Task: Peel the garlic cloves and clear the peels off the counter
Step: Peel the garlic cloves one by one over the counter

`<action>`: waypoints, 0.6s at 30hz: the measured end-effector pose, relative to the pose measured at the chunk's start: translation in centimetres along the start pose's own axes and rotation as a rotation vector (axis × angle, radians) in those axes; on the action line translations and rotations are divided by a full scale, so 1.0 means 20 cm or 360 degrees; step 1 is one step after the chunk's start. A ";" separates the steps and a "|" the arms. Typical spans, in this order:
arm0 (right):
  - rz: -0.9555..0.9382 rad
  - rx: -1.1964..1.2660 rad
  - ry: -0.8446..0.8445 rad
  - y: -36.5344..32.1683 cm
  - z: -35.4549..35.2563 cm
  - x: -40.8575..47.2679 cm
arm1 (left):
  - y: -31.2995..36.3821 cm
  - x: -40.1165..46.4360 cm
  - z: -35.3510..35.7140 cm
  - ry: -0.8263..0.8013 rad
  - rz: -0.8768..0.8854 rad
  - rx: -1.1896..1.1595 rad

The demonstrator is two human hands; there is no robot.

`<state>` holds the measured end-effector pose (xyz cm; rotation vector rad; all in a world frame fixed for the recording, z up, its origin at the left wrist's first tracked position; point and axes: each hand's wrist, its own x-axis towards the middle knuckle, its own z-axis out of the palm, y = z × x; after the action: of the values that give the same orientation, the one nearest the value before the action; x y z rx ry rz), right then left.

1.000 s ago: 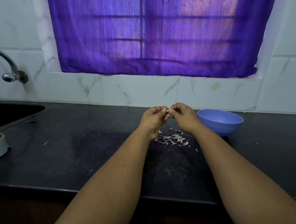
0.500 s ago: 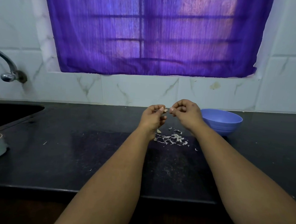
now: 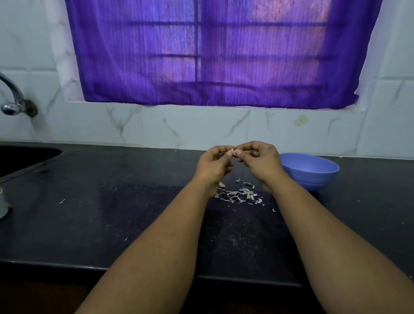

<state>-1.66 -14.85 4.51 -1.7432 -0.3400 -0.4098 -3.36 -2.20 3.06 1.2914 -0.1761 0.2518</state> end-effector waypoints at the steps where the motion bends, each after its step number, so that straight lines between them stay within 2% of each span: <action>1: 0.0012 0.0003 0.0021 0.00 0.00 0.00 | 0.00 0.00 0.00 -0.0022 0.0011 -0.0037; 5: 0.0009 -0.0071 0.0033 0.00 0.00 0.01 | -0.01 0.00 0.00 -0.0066 0.0082 -0.0091; 14: -0.0072 -0.0384 0.0055 -0.01 0.02 0.01 | -0.02 0.01 0.00 0.0080 0.0135 -0.0056; 18: 0.0008 -0.0290 0.0159 0.01 -0.01 0.03 | -0.02 0.03 -0.01 0.0174 0.0152 -0.0033</action>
<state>-1.02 -15.02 4.63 -1.8928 -0.2324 -0.5358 -2.76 -2.01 2.85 1.2467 -0.1472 0.4004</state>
